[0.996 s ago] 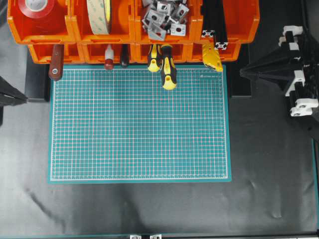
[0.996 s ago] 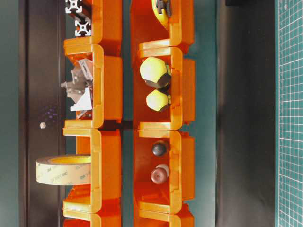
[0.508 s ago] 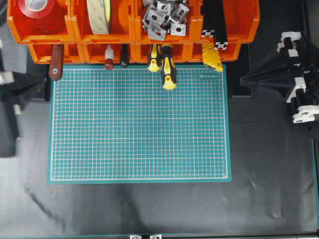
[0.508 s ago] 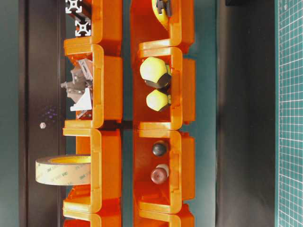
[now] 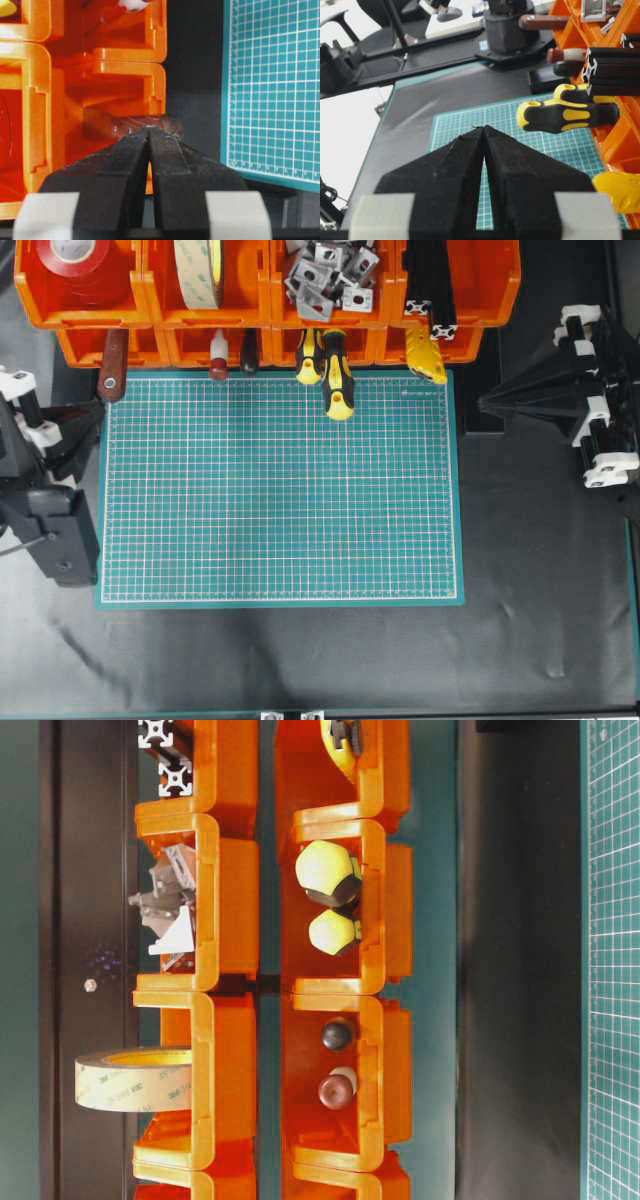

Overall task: Pick scraper from container rack with left arm.
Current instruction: 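Position the open left gripper around the brown scraper handle and close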

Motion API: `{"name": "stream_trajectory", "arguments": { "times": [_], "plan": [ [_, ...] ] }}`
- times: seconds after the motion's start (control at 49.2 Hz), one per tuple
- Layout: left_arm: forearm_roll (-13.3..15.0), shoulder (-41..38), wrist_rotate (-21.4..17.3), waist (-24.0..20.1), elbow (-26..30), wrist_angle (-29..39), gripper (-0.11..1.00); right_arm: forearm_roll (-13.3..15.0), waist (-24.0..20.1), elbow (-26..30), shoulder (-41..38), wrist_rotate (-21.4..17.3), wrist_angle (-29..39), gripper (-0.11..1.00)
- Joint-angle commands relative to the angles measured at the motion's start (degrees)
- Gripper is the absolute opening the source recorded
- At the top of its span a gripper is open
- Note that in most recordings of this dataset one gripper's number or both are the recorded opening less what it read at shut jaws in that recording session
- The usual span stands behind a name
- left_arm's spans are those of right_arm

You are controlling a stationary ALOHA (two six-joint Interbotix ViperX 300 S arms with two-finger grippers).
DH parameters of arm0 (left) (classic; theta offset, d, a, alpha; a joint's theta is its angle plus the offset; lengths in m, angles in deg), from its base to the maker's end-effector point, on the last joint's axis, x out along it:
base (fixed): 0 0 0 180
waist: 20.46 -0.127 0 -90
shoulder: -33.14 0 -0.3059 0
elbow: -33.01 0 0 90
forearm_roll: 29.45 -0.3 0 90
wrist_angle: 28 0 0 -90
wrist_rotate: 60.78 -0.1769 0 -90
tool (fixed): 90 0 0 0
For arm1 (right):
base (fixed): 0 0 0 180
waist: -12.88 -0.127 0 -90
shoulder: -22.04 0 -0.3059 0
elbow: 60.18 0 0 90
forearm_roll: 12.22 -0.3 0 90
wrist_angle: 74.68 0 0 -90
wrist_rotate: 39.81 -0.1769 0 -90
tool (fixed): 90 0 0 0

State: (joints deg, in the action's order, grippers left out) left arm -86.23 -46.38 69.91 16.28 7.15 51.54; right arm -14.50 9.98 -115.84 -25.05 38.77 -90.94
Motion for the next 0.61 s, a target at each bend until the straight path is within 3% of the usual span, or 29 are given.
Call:
{"name": "stream_trajectory", "arguments": {
  "times": [0.0, 0.264, 0.345, 0.508, 0.589],
  "plan": [
    [-0.26, 0.88, 0.18, 0.09, 0.35, -0.79, 0.00, -0.09, -0.26, 1.76, -0.44, -0.09, 0.00, -0.01],
    [0.00, 1.05, -0.35, -1.05, -1.14, -3.69, 0.04, -0.09, -0.18, 1.58, -0.44, -0.09, 0.00, -0.01],
    [0.18, 1.14, -0.09, -1.58, -2.11, -4.13, 0.21, -0.09, -0.26, 1.58, -0.44, -0.09, 0.00, -0.01],
    [0.18, 1.05, -0.44, -2.81, -4.57, -7.56, 0.71, -0.09, -0.18, 1.76, 0.09, 0.00, 0.09, -0.01],
    [0.18, 0.97, -0.44, -3.78, -5.54, -8.96, 0.87, -0.09, -0.26, 1.76, 0.44, -0.09, 0.53, -0.01]
  ]
}}
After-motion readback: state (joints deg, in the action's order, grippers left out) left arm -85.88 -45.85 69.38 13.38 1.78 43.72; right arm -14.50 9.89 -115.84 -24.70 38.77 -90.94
